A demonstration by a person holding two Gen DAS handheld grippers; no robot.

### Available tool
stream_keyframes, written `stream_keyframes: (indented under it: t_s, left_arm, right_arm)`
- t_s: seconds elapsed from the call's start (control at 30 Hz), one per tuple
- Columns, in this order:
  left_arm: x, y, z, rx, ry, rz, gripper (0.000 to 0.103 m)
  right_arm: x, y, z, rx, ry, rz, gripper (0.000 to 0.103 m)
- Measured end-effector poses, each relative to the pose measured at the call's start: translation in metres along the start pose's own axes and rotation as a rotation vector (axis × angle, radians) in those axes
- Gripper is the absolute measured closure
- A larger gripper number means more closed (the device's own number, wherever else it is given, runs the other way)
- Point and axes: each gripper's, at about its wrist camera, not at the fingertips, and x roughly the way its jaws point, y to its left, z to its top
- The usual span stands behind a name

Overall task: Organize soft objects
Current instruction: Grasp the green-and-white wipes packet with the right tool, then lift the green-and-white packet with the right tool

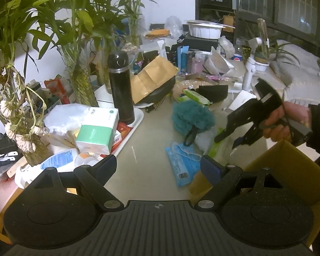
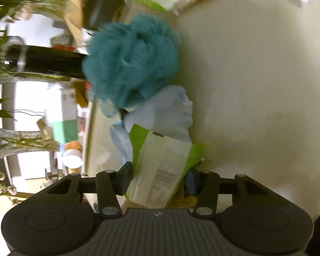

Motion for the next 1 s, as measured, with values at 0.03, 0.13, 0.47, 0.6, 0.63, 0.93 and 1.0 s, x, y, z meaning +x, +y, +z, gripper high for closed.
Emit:
stream_keyframes:
  t_s: [0.03, 0.13, 0.47, 0.6, 0.63, 0.93, 1.0]
  left_arm:
    - [0.002, 0.001, 0.001, -0.009, 0.008, -0.008, 0.016]
    - [0.007, 0.004, 0.008, -0.031, 0.029, -0.029, 0.016]
    - [0.052, 0.008, 0.038, -0.049, 0.109, -0.125, 0.017]
    - [0.079, 0.01, 0.054, -0.049, 0.147, -0.133, 0.02]
    - [0.083, 0.01, 0.058, -0.043, 0.148, -0.131, 0.024]
    - [0.158, -0.001, 0.076, -0.052, 0.29, -0.175, 0.026]
    - [0.181, -0.002, 0.075, -0.105, 0.361, -0.176, 0.026]
  right_arm:
    - [-0.007, 0.001, -0.001, -0.005, -0.017, 0.011, 0.05]
    - [-0.029, 0.005, -0.002, -0.038, -0.08, 0.04, 0.05]
    - [-0.091, 0.033, -0.031, -0.331, -0.307, -0.043, 0.05]
    - [-0.103, 0.042, -0.042, -0.426, -0.363, -0.084, 0.05]
    - [-0.105, 0.044, -0.046, -0.454, -0.373, -0.097, 0.05]
    - [-0.132, 0.067, -0.077, -0.647, -0.45, -0.19, 0.05]
    - [-0.137, 0.069, -0.083, -0.672, -0.461, -0.2, 0.05]
